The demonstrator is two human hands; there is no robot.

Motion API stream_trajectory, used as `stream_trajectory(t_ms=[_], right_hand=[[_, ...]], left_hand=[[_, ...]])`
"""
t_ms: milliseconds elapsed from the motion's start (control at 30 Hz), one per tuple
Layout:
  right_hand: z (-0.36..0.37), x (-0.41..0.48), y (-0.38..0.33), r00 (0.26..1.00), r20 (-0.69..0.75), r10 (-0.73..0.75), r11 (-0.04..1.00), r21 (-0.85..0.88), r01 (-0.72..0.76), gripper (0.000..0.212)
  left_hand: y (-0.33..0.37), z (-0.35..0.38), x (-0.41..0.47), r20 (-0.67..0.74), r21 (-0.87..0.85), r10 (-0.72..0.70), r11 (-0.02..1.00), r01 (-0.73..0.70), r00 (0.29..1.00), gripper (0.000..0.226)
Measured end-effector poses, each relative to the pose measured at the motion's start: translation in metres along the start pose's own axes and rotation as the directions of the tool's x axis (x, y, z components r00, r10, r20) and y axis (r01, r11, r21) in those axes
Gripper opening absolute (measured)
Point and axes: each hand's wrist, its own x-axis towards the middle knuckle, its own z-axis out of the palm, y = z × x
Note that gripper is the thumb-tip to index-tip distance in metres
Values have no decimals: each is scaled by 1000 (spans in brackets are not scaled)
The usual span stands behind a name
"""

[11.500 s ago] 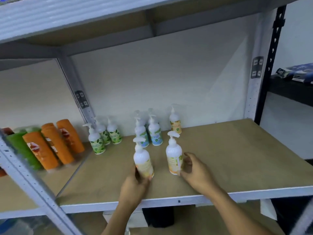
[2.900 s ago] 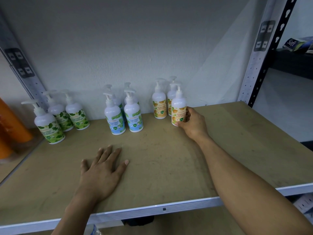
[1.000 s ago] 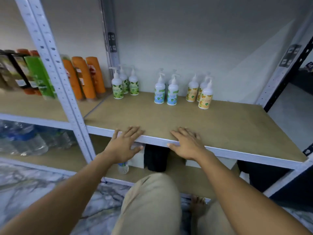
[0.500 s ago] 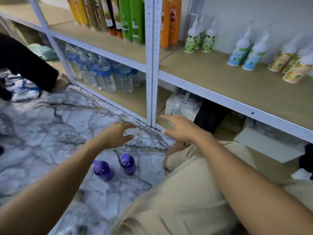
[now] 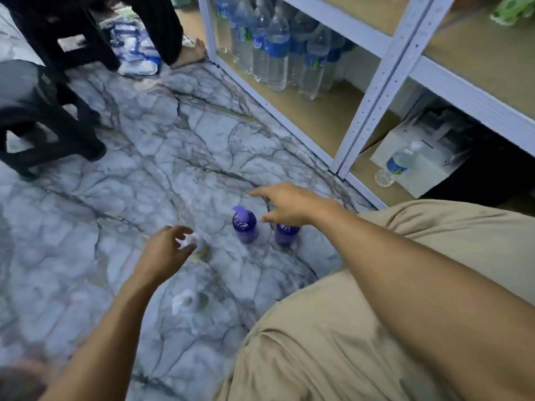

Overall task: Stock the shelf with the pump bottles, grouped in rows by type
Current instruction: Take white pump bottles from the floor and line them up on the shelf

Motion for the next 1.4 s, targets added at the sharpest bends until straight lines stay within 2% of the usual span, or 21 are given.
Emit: stream_trajectory(t_ms=[133,267,433,533,600,700,867,933,1000,1167,1267,1333,1400], right_hand=[[22,46,-47,985,116,-126,990,-42,132,64],[53,95,-90,961,219,-167,983,-37,180,65],[96,134,-121,972,214,-97,990,117,73,65],[117,151,-130,974,225,-1,973,224,-51,66],[131,159,-132,960,264,99,905,377,-197,63],[139,163,-131,920,350,178,728,582,-362,51],[128,153,-128,851,501,156,529,685,-500,22],[124,149,-123,831,533,158,547,653,-523,14],[120,144,-116,836,514,193,587,622,-518,20],[99,131,-100,923,316,221,703,604,-375,21],[74,115,-93,969,167,184,884,404,-237,19],[51,97,-88,986,91,137,950,270,-157,15],[27,74,-82,996,25,86,977,193,-90,13]], left_hand=[[-49,28,-37,40,-63,-123,990,125,992,30],[-80,46,-60,118,-126,-201,968,216,972,35],[-99,56,-68,158,-259,-263,919,297,952,23],[-104,64,-68,177,-306,-260,902,304,949,19],[-104,68,-68,193,-335,-252,892,305,948,15],[-103,71,-68,220,-379,-252,868,321,942,10],[-97,68,-64,241,-374,-237,872,316,941,15],[-94,67,-62,238,-373,-244,871,320,940,19],[-89,67,-60,222,-376,-255,868,324,941,20],[-58,61,-59,192,-371,-233,882,290,953,12],[-34,48,-54,148,-346,-186,910,227,971,10],[-13,32,-48,123,-297,-105,945,138,987,4],[12,13,-41,95,-236,-12,971,34,995,8]])
